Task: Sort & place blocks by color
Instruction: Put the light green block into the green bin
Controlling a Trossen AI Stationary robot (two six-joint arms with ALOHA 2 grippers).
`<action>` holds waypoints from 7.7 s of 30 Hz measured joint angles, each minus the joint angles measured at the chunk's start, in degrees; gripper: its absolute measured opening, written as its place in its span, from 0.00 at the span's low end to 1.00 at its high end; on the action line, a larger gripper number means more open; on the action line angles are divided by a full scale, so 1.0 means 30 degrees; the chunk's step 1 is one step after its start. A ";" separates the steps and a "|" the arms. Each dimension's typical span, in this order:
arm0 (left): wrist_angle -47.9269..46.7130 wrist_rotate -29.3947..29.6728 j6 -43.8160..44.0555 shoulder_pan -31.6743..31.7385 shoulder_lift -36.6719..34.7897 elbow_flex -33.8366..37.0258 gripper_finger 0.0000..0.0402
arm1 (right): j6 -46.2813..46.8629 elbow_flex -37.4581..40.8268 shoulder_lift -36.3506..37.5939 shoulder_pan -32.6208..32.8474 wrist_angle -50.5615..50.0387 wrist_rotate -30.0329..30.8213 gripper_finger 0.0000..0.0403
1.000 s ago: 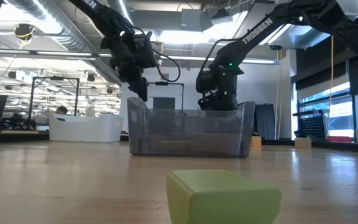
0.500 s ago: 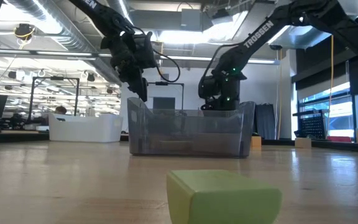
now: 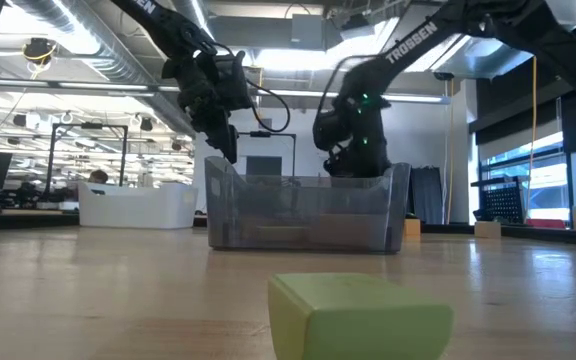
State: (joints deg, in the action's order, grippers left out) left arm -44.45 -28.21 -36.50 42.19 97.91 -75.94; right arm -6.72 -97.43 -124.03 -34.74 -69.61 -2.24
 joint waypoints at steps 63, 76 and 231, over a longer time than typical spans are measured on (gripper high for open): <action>0.0601 -0.4007 -0.1768 -0.0007 0.0000 0.0007 0.38 | 4.7757 1.4127 1.2560 2.4397 0.8074 -0.8116 0.33; 0.0707 -0.3978 -0.0885 -0.0007 0.0000 0.0007 0.38 | 4.7053 1.7305 1.2560 2.4574 1.1252 -0.8151 0.35; -0.5967 0.9027 0.7442 -1.4877 -0.9522 0.0007 0.38 | 3.6132 -1.0439 -0.4018 2.1190 -0.0078 -0.2284 0.46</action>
State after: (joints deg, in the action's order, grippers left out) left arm -62.35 -1.13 -14.17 -2.44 69.34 -75.92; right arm 101.68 -128.75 -136.08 28.83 -69.85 -9.09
